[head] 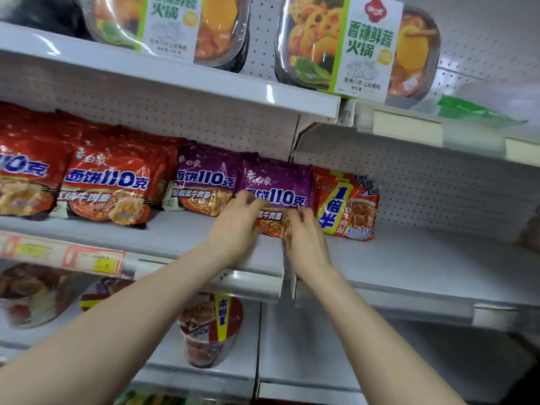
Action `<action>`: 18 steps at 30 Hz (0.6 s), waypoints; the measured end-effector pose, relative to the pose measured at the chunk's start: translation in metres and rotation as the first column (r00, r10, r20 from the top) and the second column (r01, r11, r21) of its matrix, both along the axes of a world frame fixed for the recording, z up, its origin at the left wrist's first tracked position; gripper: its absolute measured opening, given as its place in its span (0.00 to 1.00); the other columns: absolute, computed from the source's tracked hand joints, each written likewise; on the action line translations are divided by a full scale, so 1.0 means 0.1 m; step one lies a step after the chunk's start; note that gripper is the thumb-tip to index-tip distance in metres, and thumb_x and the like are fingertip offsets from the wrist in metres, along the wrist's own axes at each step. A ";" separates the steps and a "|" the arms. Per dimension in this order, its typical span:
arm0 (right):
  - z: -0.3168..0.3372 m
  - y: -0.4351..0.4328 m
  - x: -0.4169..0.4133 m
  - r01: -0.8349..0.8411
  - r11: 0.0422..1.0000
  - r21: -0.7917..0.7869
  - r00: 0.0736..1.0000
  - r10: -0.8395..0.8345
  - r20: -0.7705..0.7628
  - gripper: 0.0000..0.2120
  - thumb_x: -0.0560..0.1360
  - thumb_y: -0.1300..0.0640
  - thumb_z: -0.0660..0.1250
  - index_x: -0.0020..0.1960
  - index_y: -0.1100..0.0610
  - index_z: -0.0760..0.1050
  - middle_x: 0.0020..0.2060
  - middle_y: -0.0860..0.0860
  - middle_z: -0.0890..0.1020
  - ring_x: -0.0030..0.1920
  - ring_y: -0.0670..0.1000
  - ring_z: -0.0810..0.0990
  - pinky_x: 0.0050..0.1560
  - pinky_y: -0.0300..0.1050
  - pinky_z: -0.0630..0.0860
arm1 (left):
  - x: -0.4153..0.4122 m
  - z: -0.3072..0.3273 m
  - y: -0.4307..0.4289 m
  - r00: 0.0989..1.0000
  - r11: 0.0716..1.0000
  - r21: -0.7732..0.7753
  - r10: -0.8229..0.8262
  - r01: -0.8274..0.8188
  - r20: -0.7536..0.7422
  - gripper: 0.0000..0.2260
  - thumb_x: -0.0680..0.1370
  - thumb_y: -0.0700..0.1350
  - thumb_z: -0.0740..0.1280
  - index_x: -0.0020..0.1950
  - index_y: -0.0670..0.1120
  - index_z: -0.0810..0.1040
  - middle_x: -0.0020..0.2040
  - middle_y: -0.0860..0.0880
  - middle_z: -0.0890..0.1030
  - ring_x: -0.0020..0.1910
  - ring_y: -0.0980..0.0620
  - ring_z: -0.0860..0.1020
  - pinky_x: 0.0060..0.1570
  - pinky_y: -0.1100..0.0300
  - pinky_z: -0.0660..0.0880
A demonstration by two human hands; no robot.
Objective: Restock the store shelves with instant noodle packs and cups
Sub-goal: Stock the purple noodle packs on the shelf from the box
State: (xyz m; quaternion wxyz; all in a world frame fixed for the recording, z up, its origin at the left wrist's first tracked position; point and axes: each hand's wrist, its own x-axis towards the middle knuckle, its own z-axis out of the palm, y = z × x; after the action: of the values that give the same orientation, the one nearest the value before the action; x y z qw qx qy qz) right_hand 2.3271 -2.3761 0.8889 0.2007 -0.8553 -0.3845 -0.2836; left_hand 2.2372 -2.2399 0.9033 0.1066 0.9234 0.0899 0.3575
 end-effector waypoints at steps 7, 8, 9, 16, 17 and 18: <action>-0.07 -0.23 -0.63 -0.020 0.997 0.075 1.000 0.019 0.016 0.25 0.72 0.70 0.67 0.68 0.60 0.71 0.63 0.60 0.73 0.59 0.60 0.74 0.54 0.52 0.73 | -0.51 -0.06 -0.23 0.988 0.990 -0.063 -0.122 0.128 0.094 0.22 0.73 0.41 0.74 0.66 0.47 0.74 0.60 0.45 0.72 0.51 0.46 0.77 0.49 0.54 0.76; -0.10 -0.27 -0.70 -0.026 0.996 0.084 0.999 0.024 0.022 0.25 0.72 0.70 0.67 0.67 0.60 0.71 0.62 0.59 0.74 0.58 0.60 0.74 0.54 0.52 0.73 | -0.57 -0.09 -0.27 0.984 0.985 -0.081 -0.143 0.152 0.107 0.21 0.73 0.41 0.74 0.64 0.47 0.74 0.59 0.46 0.72 0.49 0.46 0.77 0.48 0.52 0.77; -0.14 -0.32 -0.77 -0.031 0.995 0.100 0.999 0.028 0.029 0.24 0.71 0.71 0.68 0.67 0.61 0.72 0.61 0.59 0.75 0.58 0.61 0.75 0.54 0.53 0.74 | -0.64 -0.14 -0.31 0.979 0.979 -0.103 -0.162 0.175 0.120 0.20 0.73 0.41 0.74 0.63 0.48 0.74 0.58 0.47 0.71 0.47 0.47 0.77 0.46 0.50 0.78; -0.64 -0.78 -1.27 0.010 0.981 0.196 1.000 -0.013 0.015 0.19 0.72 0.70 0.67 0.62 0.61 0.76 0.55 0.59 0.78 0.54 0.62 0.77 0.50 0.53 0.75 | -1.07 -0.67 -0.58 0.955 0.942 -0.178 -0.263 0.285 0.139 0.15 0.74 0.39 0.71 0.60 0.47 0.77 0.53 0.48 0.72 0.42 0.55 0.74 0.42 0.59 0.67; -0.72 -0.85 -1.32 0.017 0.980 0.197 1.000 -0.019 0.005 0.20 0.72 0.70 0.67 0.63 0.61 0.76 0.56 0.59 0.78 0.54 0.61 0.78 0.52 0.52 0.75 | -1.10 -0.74 -0.61 0.952 0.939 -0.178 -0.274 0.295 0.134 0.15 0.74 0.39 0.71 0.60 0.47 0.77 0.52 0.48 0.72 0.42 0.55 0.73 0.42 0.58 0.67; -0.83 -0.94 -1.37 0.028 0.981 0.191 1.000 -0.026 -0.015 0.20 0.73 0.70 0.66 0.64 0.61 0.76 0.57 0.59 0.78 0.55 0.61 0.78 0.53 0.51 0.75 | -1.14 -0.84 -0.66 0.954 0.938 -0.184 -0.276 0.295 0.119 0.15 0.74 0.39 0.71 0.60 0.47 0.77 0.52 0.47 0.73 0.44 0.53 0.74 0.42 0.57 0.69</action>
State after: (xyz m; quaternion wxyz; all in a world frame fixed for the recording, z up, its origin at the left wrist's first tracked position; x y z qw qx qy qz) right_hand 2.1906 -2.4697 0.8055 0.2803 -0.8391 -0.3425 -0.3164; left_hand 2.1235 -2.3056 0.8192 0.2534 0.8941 -0.0147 0.3691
